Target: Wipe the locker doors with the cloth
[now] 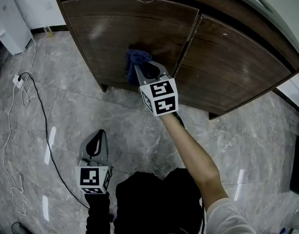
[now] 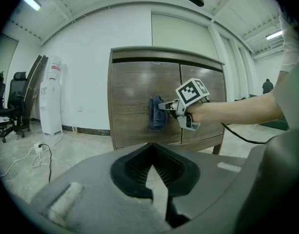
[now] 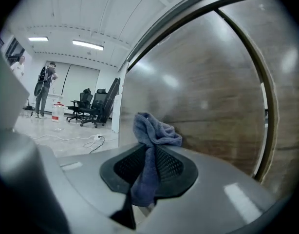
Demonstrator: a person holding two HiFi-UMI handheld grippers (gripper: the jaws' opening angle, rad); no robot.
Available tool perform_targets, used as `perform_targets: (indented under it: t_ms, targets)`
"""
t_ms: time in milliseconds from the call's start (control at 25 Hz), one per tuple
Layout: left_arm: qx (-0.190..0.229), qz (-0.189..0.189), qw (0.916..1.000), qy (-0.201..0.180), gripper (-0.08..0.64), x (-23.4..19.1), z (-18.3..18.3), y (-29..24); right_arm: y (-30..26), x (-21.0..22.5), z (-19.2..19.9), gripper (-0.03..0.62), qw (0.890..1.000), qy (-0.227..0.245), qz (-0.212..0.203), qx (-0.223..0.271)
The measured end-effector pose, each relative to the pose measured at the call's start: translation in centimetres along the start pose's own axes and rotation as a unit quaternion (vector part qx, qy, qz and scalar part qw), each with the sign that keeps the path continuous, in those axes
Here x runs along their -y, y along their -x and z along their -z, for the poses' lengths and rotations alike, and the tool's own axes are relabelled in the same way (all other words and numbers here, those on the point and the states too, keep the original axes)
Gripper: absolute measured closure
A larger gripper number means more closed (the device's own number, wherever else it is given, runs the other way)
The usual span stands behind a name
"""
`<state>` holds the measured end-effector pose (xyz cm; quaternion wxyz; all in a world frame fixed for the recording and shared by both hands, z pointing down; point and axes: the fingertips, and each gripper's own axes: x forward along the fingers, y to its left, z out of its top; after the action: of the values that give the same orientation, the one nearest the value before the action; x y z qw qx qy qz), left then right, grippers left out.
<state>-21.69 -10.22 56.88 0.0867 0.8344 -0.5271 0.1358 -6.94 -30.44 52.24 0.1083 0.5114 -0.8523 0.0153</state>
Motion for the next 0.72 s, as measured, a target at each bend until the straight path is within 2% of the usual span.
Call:
perform_targets:
  t_ms: [320, 720]
  targets:
    - [-0.007, -0.003, 1.0, 0.005, 0.558, -0.4, 0.7, 0.1, -1.7, -1.0, 8.0, 0.528, 0.997, -0.024, -0.01, -0.071]
    - [-0.015, -0.007, 0.9998, 0.012, 0.558, -1.1, 1.6, 0.1, -3.4, -2.3, 12.8, 0.527, 0.994, -0.008, -0.02, -0.103]
